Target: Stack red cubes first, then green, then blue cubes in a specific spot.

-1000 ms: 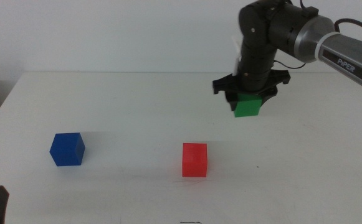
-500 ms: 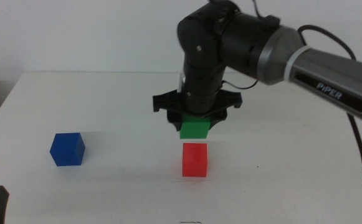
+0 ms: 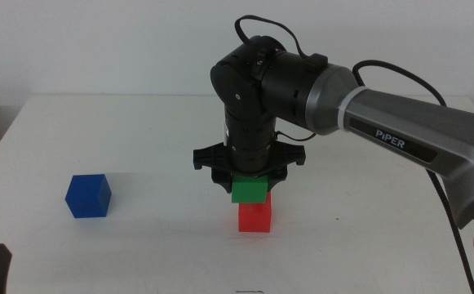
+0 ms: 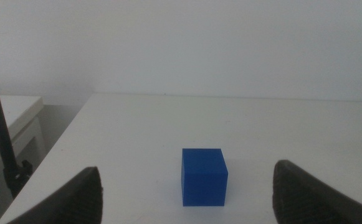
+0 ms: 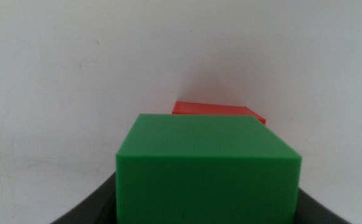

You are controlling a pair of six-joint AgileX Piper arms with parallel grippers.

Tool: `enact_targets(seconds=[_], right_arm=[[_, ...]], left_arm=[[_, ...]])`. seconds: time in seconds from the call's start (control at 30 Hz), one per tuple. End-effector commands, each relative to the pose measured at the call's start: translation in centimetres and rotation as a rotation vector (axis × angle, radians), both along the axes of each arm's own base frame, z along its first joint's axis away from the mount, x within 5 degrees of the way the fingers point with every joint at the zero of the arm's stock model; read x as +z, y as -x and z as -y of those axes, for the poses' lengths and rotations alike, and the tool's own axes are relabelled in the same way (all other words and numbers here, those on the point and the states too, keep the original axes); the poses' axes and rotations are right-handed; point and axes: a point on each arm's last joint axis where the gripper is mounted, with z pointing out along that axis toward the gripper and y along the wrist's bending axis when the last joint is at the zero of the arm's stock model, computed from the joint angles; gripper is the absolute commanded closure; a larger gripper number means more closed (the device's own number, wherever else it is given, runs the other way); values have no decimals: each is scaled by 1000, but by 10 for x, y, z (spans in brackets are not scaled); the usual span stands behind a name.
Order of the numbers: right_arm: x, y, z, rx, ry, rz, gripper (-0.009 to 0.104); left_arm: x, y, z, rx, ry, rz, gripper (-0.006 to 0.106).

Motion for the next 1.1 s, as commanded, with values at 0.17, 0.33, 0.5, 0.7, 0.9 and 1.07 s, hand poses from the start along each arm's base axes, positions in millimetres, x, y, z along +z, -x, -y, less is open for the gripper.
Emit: enact_targets(seconds=[0.17,0.33,0.5,0.7,0.9,1.07], right_arm=[[37,7,12,-16,8,47,96],[29,4,19,-33,29,24,96],[28,1,21,-44,21,14,96],[27,2,20,-45,9,3,96],[19,1,18,-47,16,-15,96],[12,-1,17,-48,21,-34,96]], left_arm=[[10,2,1,-10,18,108,7],[10,2,1,-10,18,108,7],[10,2,1,-10,18,108,7],[10,2,1,-10,18,108,7],[10,2,1,-10,18,108,7],[10,2,1,-10,18,108,7]])
